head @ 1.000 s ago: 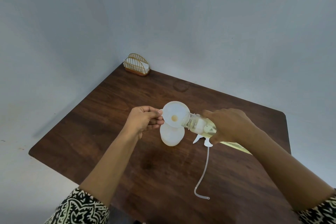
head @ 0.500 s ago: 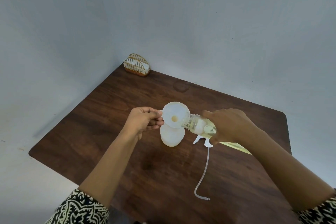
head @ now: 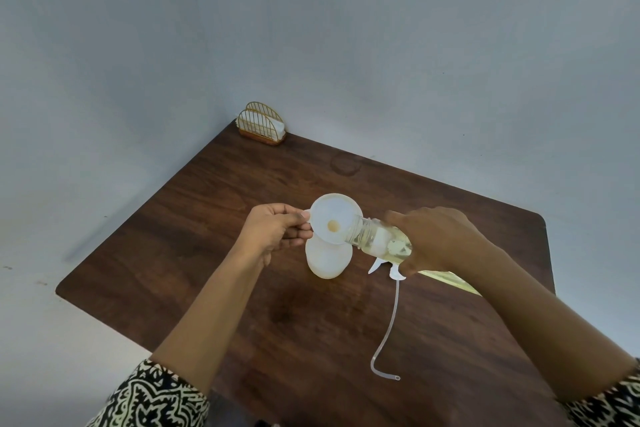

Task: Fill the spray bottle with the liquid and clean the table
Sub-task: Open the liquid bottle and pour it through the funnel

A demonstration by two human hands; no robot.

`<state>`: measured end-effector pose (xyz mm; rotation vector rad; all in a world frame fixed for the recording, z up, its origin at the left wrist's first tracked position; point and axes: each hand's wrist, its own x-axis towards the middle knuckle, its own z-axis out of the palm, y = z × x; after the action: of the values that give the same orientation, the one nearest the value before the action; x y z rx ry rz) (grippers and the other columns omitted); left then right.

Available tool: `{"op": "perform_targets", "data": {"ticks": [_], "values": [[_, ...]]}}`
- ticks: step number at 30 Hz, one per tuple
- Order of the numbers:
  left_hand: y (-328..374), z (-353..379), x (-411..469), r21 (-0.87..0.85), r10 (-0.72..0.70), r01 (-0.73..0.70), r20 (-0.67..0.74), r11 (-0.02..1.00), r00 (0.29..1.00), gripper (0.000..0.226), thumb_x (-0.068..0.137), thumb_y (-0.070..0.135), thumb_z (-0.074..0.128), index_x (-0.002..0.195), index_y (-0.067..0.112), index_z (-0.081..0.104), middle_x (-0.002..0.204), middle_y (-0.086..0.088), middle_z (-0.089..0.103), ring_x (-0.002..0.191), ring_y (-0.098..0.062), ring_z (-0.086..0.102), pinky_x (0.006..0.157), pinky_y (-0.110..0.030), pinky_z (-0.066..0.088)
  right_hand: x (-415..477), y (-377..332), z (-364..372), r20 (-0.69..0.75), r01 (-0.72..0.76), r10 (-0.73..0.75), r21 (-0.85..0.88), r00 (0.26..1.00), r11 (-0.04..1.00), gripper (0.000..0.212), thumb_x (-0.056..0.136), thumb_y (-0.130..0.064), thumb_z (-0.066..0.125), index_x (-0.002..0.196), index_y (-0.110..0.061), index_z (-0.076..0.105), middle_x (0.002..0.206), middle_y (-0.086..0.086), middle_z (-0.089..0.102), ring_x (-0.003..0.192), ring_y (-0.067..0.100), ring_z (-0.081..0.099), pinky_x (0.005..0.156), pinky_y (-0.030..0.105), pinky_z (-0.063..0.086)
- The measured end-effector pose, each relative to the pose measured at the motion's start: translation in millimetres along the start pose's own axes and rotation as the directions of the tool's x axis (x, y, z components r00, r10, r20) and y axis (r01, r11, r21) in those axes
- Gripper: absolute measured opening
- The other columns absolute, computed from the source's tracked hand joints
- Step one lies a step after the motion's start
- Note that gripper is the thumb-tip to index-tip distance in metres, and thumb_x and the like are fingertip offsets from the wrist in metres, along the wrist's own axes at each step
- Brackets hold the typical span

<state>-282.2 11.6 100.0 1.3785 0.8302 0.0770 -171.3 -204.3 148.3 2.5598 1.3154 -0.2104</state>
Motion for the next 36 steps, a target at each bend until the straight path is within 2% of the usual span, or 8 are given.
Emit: {"op": "perform_targets", "data": {"ticks": [6, 10, 15, 22, 29, 36], "values": [[-0.3, -0.7, -0.6, 0.0, -0.002, 0.002, -0.002, 1.0, 1.0, 0.005, 0.086, 0.01, 0.07, 0.086, 0.006, 0.073, 0.074, -0.008, 0.074, 0.063, -0.013, 0.071, 0.055, -0.023, 0.056, 0.9, 0.4, 0.6, -0.001, 0.0, 0.0, 0.0, 1.0, 1.0, 0.064, 0.066, -0.052, 0.071, 0.119, -0.035, 0.041, 0.092, -0.009, 0.064, 0.085, 0.017, 0.061, 0.056, 0.025, 0.032], [-1.0, -1.6, -1.8, -0.01, -0.004, 0.004, 0.007, 1.0, 1.0, 0.006, 0.086, 0.01, 0.07, 0.087, 0.004, 0.073, 0.073, -0.009, 0.074, 0.061, -0.012, 0.071, 0.053, -0.022, 0.055, 0.9, 0.4, 1.5, -0.011, 0.003, -0.003, 0.002, 1.0, 1.0, 0.063, 0.066, -0.052, 0.071, 0.119, -0.035, 0.041, 0.093, -0.009, 0.064, 0.085, 0.017, 0.061, 0.057, 0.025, 0.033], [-0.5, -1.0, -1.5, 0.005, -0.003, 0.003, 0.0, 1.0, 1.0, 0.007, 0.086, 0.01, 0.07, 0.088, 0.004, 0.073, 0.074, -0.008, 0.074, 0.062, -0.012, 0.071, 0.056, -0.023, 0.056, -0.1, -0.5, 0.7, -0.01, 0.004, -0.004, -0.003, 1.0, 1.0, 0.063, 0.068, -0.054, 0.071, 0.12, -0.034, 0.041, 0.093, -0.009, 0.064, 0.082, 0.016, 0.059, 0.051, 0.023, 0.025], [-0.5, -0.5, -1.8, -0.004, -0.008, 0.008, -0.008, 1.0, 1.0, 0.006, 0.086, 0.009, 0.07, 0.086, 0.004, 0.073, 0.072, -0.008, 0.074, 0.061, -0.013, 0.071, 0.055, -0.023, 0.056, -0.5, -1.0, 0.6, -0.007, 0.002, -0.002, 0.001, 1.0, 1.0, 0.062, 0.067, -0.054, 0.071, 0.118, -0.034, 0.042, 0.092, -0.009, 0.065, 0.084, 0.017, 0.061, 0.053, 0.025, 0.031], [-1.1, -0.6, -2.9, -0.01, -0.003, 0.003, -0.009, 1.0, 1.0, 0.005, 0.086, 0.009, 0.07, 0.085, 0.005, 0.072, 0.071, -0.008, 0.073, 0.062, -0.014, 0.071, 0.057, -0.024, 0.056, -1.1, -1.6, -1.4, -0.005, 0.006, -0.006, -0.006, 1.0, 1.0, 0.064, 0.068, -0.054, 0.071, 0.122, -0.035, 0.041, 0.093, -0.009, 0.064, 0.077, 0.016, 0.055, 0.049, 0.022, 0.025], [-0.8, -1.0, -1.8, 0.004, -0.007, 0.007, -0.01, 1.0, 1.0, 0.005, 0.085, 0.01, 0.071, 0.085, 0.005, 0.072, 0.071, -0.007, 0.073, 0.064, -0.014, 0.071, 0.058, -0.025, 0.056, -1.6, -0.9, -1.5, 0.003, 0.009, -0.009, 0.007, 1.0, 1.0, 0.063, 0.067, -0.053, 0.071, 0.119, -0.035, 0.042, 0.095, -0.009, 0.065, 0.087, 0.017, 0.061, 0.058, 0.026, 0.035]]}}
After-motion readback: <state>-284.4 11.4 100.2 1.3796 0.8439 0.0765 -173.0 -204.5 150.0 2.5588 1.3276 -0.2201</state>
